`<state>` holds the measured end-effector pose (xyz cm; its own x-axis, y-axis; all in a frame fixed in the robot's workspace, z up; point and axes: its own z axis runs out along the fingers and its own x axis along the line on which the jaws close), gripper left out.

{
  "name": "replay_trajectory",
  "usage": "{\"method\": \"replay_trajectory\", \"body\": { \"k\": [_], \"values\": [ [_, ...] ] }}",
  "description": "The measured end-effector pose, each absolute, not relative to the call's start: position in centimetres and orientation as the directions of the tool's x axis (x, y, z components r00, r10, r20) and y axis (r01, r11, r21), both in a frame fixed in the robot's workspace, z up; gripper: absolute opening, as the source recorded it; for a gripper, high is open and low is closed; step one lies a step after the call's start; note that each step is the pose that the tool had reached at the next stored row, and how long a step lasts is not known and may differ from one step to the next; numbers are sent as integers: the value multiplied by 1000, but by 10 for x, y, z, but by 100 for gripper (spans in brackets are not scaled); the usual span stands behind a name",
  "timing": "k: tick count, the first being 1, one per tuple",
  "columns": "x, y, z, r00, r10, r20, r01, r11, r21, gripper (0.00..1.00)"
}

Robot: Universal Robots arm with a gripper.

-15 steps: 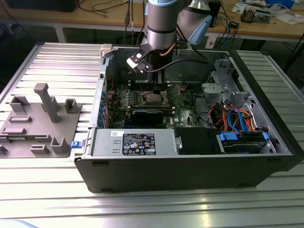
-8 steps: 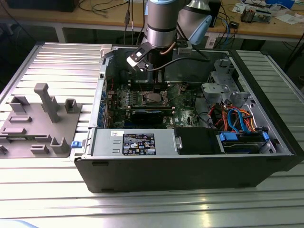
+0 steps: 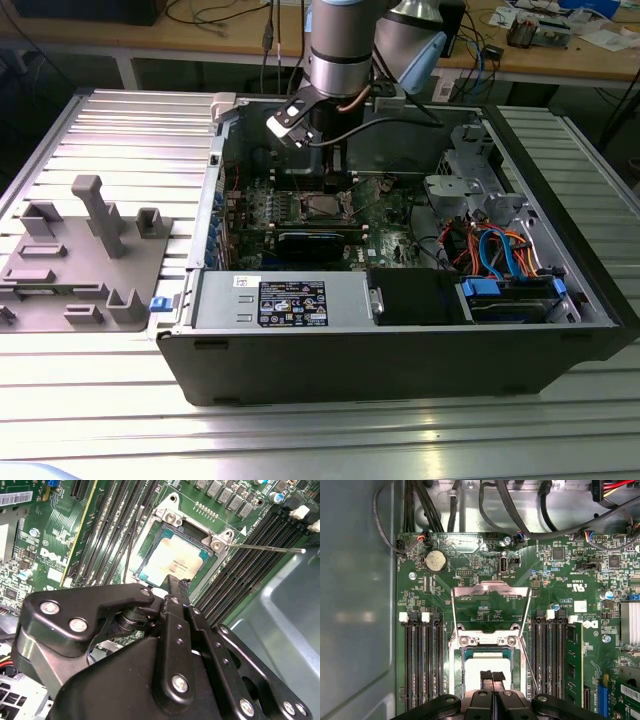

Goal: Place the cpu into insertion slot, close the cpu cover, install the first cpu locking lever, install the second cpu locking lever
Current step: 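Close the cpu cover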

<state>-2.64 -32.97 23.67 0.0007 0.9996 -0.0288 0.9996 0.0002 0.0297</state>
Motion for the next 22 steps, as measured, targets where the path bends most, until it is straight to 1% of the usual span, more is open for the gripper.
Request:
{"method": "replay_trajectory", "body": {
  "k": [22],
  "values": [
    [-26, -330, 244, 1, 1000, -30, 1000, 0, 30, 11]
  ]
}}
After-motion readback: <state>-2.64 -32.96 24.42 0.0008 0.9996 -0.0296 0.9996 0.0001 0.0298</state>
